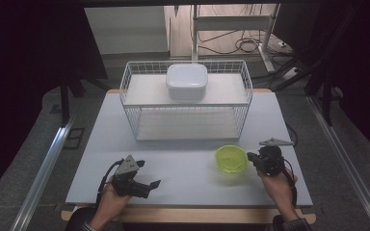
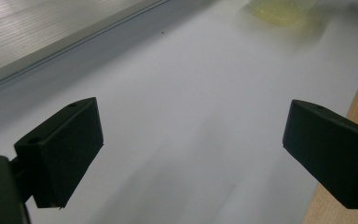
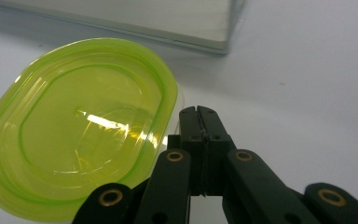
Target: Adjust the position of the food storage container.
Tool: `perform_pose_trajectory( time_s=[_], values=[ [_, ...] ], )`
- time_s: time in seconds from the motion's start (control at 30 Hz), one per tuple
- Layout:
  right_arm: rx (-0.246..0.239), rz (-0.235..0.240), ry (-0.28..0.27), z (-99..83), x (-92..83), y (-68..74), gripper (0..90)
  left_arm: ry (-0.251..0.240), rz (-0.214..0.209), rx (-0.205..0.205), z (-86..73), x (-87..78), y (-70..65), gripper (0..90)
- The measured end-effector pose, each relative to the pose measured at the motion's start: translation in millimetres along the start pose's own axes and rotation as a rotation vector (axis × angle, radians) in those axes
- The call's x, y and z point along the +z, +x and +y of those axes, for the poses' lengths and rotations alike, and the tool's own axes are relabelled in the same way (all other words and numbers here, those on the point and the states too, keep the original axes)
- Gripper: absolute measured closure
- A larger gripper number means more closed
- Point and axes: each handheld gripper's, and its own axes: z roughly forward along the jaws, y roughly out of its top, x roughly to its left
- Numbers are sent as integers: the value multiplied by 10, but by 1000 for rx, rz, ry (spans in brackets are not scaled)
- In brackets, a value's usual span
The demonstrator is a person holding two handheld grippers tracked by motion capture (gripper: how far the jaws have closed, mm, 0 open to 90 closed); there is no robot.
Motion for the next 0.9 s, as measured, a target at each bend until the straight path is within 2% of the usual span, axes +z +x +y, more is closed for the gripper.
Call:
perform_pose_trajectory(
  time_s=[0.3,0.37,0.5,0.7,0.9],
  values=[
    [-19,103,15,45,132,276,898,3,0,1,0,1,0,47],
    [-38,129,29,51,179,359,898,5,0,1,0,2,-1,47],
    [-38,166,46,49,229,435,898,4,0,3,1,2,-4,47],
    [-60,189,68,42,297,548,898,6,1,5,2,3,-7,46],
    [-69,179,84,2,292,517,897,7,1,5,1,1,-6,46]
  ],
)
